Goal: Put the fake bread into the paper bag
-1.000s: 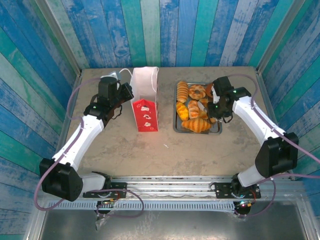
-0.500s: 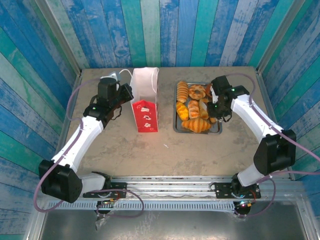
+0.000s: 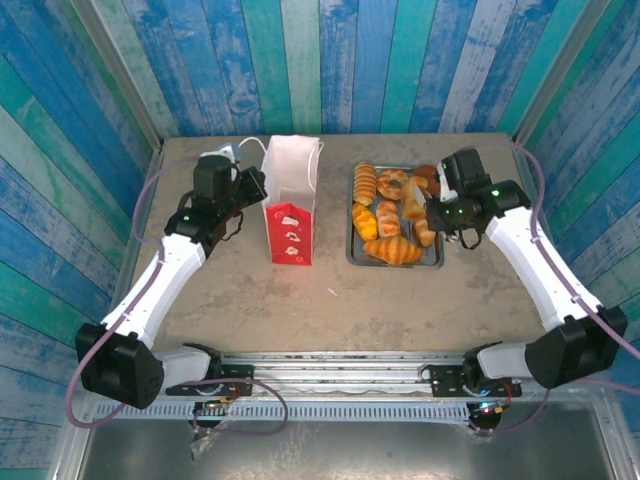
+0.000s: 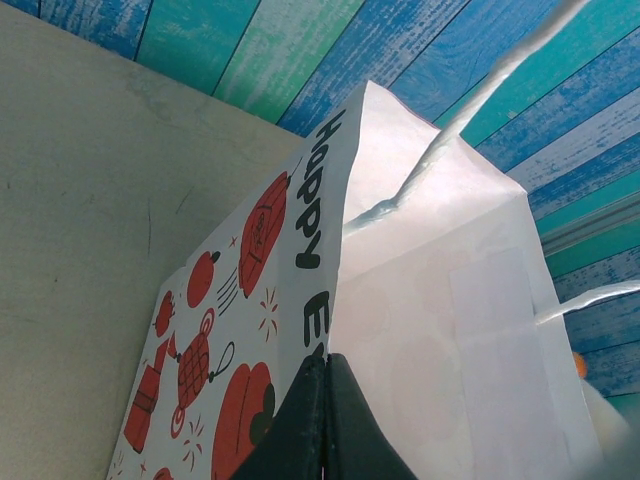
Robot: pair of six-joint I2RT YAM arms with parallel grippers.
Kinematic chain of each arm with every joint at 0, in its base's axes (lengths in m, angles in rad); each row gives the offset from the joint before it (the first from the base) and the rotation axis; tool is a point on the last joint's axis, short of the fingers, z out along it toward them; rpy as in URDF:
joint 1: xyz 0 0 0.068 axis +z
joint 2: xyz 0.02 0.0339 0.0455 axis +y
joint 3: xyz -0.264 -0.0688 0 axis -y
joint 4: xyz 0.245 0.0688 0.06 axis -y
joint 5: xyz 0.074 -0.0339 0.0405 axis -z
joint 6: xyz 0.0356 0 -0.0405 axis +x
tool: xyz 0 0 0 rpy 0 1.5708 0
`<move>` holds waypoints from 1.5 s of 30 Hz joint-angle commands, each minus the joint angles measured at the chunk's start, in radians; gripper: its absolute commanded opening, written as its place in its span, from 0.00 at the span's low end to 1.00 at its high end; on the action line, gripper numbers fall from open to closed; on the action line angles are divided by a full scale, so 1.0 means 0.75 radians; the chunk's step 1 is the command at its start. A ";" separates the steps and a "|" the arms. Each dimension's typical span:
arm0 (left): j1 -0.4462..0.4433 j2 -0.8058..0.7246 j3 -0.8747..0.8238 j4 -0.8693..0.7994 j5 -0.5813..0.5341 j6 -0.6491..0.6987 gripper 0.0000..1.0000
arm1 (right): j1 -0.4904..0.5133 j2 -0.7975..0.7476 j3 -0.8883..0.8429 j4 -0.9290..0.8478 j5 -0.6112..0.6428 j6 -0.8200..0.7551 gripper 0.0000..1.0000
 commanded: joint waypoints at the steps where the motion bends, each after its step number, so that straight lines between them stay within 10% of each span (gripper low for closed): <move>1: -0.006 -0.061 -0.012 0.041 0.019 -0.008 0.00 | 0.018 -0.099 0.077 0.101 -0.023 0.033 0.12; 23: -0.006 -0.043 -0.026 0.100 0.066 -0.064 0.00 | 0.487 -0.024 0.533 0.593 0.023 -0.076 0.09; 45: -0.006 -0.028 -0.063 0.127 0.064 -0.078 0.00 | 0.715 0.350 0.742 0.319 0.241 -0.122 0.10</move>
